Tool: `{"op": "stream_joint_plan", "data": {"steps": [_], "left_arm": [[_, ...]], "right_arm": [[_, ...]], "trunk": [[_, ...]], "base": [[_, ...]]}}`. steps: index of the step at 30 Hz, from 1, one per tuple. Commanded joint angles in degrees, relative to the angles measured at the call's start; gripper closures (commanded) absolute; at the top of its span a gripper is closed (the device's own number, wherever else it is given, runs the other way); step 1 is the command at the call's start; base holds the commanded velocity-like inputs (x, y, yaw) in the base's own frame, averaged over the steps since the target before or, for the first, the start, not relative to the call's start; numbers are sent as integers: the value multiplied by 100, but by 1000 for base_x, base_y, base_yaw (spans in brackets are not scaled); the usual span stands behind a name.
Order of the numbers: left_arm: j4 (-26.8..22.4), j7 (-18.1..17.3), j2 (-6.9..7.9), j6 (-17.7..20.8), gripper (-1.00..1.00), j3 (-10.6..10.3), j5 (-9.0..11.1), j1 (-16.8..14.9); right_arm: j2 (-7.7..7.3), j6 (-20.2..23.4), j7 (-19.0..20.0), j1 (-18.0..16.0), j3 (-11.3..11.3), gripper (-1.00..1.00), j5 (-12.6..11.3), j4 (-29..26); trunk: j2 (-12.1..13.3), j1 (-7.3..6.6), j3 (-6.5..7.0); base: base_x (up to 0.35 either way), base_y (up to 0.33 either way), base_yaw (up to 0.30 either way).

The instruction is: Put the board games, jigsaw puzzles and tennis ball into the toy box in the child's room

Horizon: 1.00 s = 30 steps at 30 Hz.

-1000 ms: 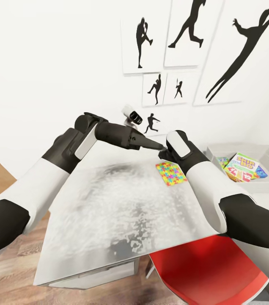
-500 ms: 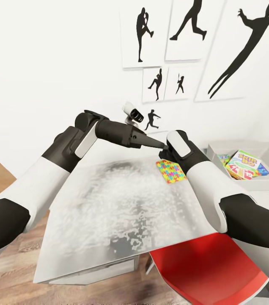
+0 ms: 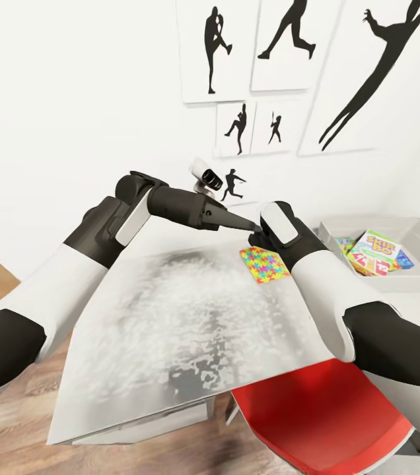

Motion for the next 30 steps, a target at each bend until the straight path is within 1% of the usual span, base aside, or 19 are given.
{"op": "stream_joint_plan", "data": {"steps": [1, 5, 8, 12, 17, 30], "left_arm": [[-1, -20, 7, 60, -100, -14, 11, -7], [-2, -21, 10, 60, -100, -12, 11, -7], [-2, -20, 10, 60, -100, -12, 11, -7], [-2, -20, 16, 60, -100, -12, 11, -7], [-2, -20, 19, 60, -100, -12, 13, -7], [4, -20, 19, 60, -100, -14, 3, -7]], "right_arm": [[-4, 26, -43, -7, 29, -100, -44, -2], [-6, 23, -41, -7, 26, -100, -43, -4], [-6, 20, -40, -7, 23, -100, -43, -12], [1, 19, -40, -7, 22, -100, -43, -18], [2, 18, -40, -7, 28, -100, -43, -19], [2, 23, -40, -7, 30, -100, -43, -11]], "trunk": [[-10, 3, -12], [-10, 3, -28], [-10, 3, -33], [-10, 3, -34], [-10, 3, -34], [-10, 3, -34]], "base": [[0, 67, -220], [0, 73, -205], [0, 24, -73], [0, 8, -17], [0, 110, -3], [0, 9, 0]]}}
